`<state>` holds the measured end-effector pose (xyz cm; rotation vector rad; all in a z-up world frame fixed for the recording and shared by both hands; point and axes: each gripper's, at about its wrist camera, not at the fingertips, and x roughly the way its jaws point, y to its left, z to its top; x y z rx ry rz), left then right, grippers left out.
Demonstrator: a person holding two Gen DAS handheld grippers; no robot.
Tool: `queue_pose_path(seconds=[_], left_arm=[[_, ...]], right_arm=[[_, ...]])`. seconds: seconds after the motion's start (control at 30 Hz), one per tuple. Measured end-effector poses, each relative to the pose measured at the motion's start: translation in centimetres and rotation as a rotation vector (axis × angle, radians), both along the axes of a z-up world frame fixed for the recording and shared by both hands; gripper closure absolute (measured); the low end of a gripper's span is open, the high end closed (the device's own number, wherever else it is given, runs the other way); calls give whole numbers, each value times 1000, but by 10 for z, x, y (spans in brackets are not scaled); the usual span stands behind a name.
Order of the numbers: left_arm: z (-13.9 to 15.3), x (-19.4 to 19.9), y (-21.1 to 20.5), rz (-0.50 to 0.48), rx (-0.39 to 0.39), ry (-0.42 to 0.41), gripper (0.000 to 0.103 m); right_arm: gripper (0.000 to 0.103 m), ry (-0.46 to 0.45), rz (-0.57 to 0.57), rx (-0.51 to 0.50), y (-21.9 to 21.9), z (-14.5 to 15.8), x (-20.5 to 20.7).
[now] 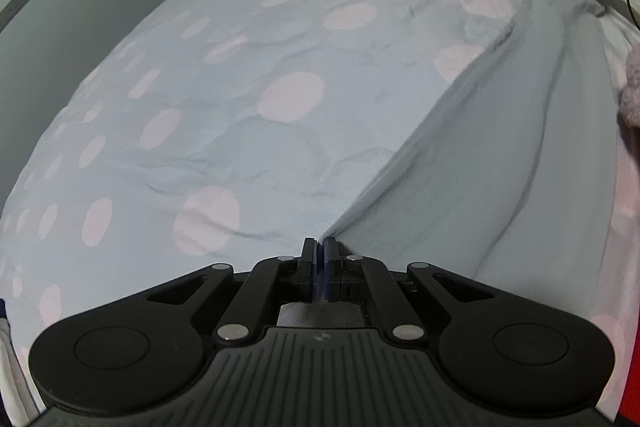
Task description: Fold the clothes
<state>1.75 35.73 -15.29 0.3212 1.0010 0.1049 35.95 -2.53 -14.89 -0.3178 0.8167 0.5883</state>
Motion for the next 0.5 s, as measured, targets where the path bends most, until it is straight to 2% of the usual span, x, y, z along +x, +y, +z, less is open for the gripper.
queue_pose_path(seconds=[0.13, 0.23, 0.27, 0.33, 0.37, 0.4, 0.5], left_arm=[[7, -3, 1, 25, -2, -26, 100], [7, -4, 1, 33, -2, -21, 100], [6, -4, 1, 35, -1, -18, 100], [5, -4, 0, 38, 0, -12, 100], [4, -3, -1, 41, 0, -14, 99], [3, -2, -1, 48, -4, -15, 99], [2, -2, -1, 59, -11, -23, 92]], right_arm=[[103, -80, -59, 36, -8, 18, 3], [103, -60, -58, 75, -11, 26, 8], [103, -26, -27, 89, -10, 25, 10], [95, 6, 12, 80, -3, 21, 11], [82, 8, 22, 61, 1, 18, 11], [75, 6, 24, 44, 4, 14, 12], [73, 41, -11, 27, 7, 1, 16]])
